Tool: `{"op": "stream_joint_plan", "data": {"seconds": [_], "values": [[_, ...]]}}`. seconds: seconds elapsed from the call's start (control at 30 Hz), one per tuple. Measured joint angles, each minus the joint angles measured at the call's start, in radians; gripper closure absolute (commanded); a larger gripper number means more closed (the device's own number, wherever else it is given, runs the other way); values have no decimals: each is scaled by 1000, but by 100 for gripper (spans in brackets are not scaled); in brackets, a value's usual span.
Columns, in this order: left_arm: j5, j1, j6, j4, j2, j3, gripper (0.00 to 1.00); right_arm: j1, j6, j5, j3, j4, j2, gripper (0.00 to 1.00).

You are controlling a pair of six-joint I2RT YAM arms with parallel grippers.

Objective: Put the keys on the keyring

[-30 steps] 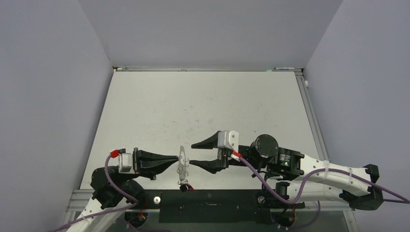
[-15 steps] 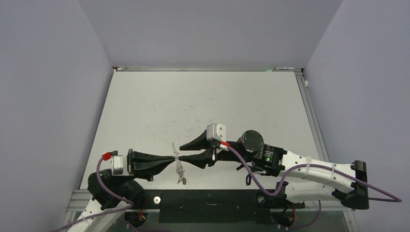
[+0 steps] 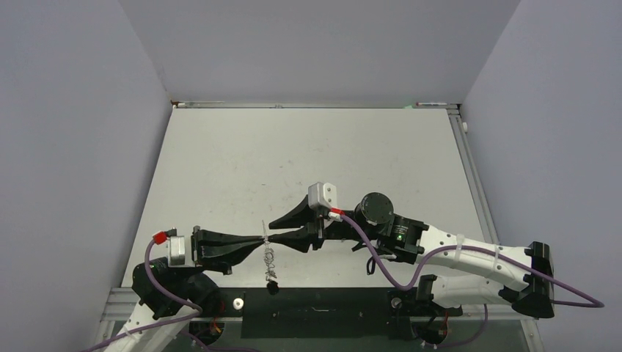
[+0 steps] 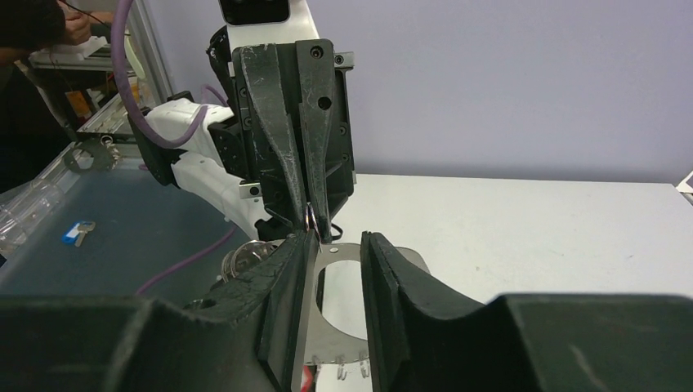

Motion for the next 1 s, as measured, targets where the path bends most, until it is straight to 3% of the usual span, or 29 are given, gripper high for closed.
{"op": "stream_joint_plan", "data": {"seconds": [0.5,1.0], "values": [[-9,24,-18,13,-1,-4,100,-11,18,-55,0,27,26,72],[-11,41,-26,18,-5,-11,100,-11,26,-79,0,34,41,66]]}}
